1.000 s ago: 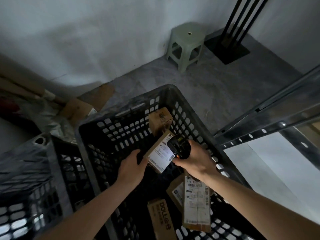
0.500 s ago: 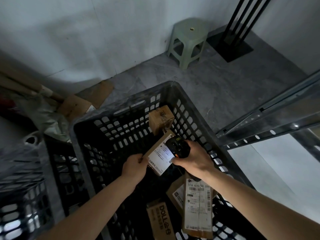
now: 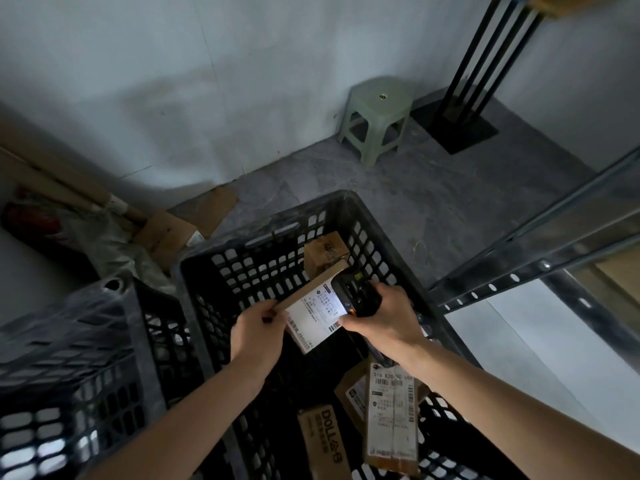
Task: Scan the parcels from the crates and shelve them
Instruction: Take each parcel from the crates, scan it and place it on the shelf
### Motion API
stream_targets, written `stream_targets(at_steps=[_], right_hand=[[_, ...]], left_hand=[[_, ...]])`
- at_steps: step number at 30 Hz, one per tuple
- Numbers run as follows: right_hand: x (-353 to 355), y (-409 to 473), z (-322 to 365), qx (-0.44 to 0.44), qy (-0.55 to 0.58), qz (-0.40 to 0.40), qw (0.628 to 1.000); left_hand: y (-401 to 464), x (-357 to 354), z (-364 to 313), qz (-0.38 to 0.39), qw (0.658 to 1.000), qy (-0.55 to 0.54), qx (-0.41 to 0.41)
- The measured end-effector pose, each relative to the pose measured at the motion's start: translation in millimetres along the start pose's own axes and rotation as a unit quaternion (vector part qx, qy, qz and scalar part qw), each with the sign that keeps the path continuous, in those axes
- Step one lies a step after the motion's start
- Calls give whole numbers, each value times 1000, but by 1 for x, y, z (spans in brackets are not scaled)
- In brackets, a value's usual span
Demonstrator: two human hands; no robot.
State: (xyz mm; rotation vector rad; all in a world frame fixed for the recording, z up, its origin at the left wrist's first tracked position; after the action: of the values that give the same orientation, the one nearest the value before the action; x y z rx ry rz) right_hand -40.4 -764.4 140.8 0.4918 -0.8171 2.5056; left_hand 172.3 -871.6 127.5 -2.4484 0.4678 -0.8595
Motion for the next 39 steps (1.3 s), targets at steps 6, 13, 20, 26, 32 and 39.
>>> stream_targets(at_steps=[6,13,20,26,32,39], right_hand=[[30,-40,50,37,41,-7,998],[52,-92,94,71,69,-7,995],[78,-165,115,80,93,-20,992],[97,-236,129,108,82,-89,987],[118,-312,144,118,76,-121,983],[161,-391,150,129,87,-135,979]], left_hand=[[-36,22,-23,-9,996,-89,-6],[-83,38,-31,-13,987,-160,-30],[-142,67,-60,27,974,-203,-95],[-202,86,-70,59,973,-150,-164],[-267,100,-69,60,967,-157,-189],[-339,94,-84,92,955,-157,-234]])
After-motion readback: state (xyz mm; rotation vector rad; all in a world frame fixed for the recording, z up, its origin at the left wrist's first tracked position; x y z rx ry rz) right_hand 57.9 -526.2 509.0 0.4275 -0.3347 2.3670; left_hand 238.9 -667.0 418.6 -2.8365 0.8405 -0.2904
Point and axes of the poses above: each hand's wrist, its own y-axis towards the middle knuckle, its own x-axis out of the back of the hand, z = x × y, the point moved 7 cm from there along y, towards the middle knuckle, and after that the axes turned 5 degrees about y, right-handed, at the moved point
